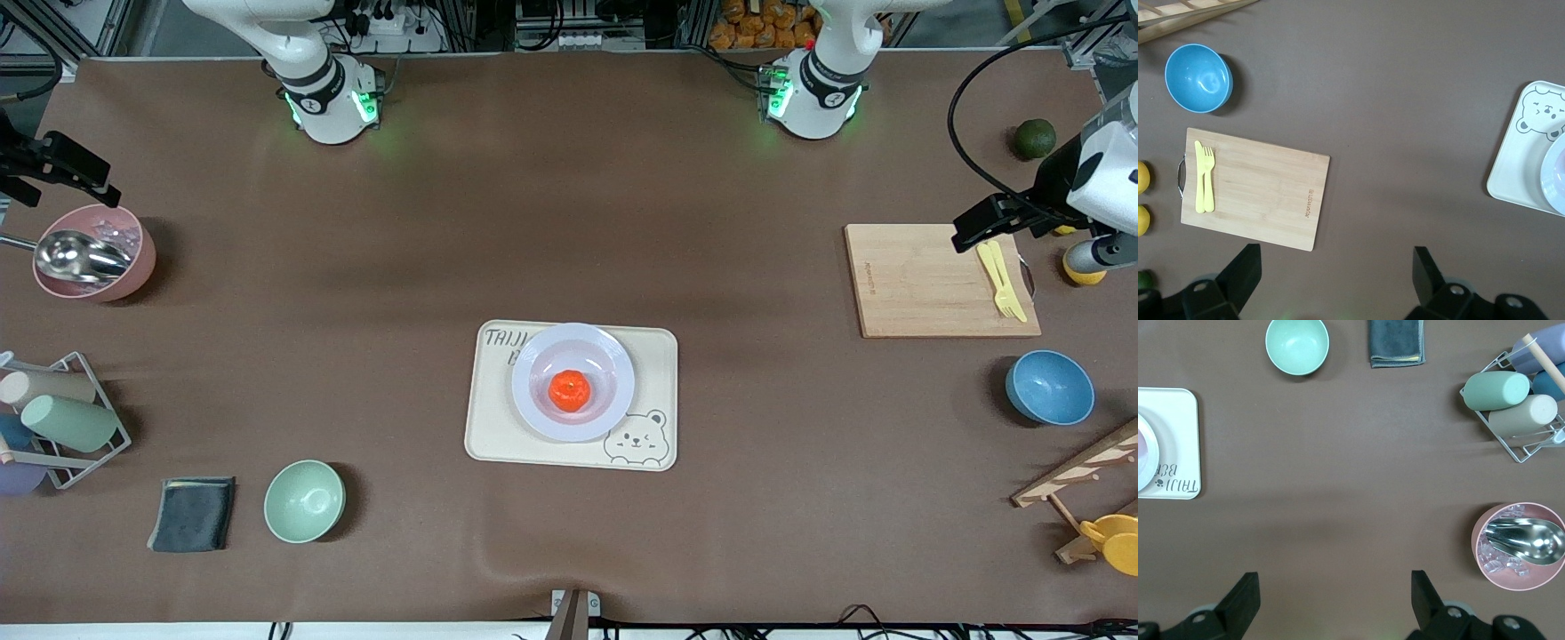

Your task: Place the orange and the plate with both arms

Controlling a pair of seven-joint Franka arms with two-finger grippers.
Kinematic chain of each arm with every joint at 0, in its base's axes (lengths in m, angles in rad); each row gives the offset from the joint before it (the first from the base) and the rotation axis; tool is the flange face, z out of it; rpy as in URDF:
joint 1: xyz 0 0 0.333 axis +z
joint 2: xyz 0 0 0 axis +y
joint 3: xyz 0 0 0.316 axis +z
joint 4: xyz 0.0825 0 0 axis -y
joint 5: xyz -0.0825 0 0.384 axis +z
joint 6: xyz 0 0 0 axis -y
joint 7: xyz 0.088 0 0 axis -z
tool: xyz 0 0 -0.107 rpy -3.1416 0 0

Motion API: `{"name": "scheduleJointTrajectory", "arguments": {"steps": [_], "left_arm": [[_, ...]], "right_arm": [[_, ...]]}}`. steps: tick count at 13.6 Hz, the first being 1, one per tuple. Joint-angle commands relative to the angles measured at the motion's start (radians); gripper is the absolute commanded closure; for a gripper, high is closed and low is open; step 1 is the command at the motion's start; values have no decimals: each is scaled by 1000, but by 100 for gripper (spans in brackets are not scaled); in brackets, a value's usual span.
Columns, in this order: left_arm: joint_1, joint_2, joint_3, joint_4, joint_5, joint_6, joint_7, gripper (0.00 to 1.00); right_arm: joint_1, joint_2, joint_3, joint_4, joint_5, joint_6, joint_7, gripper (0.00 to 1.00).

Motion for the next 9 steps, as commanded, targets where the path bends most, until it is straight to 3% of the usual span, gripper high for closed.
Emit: {"name": "scheduleJointTrajectory", "arguments": {"steps": [1,9], "left_arm": [[2,7,-6,26,23,-23,-13,0],[8,-6,5,25,24,-29,-16,0]], "right_arm": [[-15,-13,13,10,-2,-16,15,0],[-14,-13,14,10,-2,-19,15,0]]}}
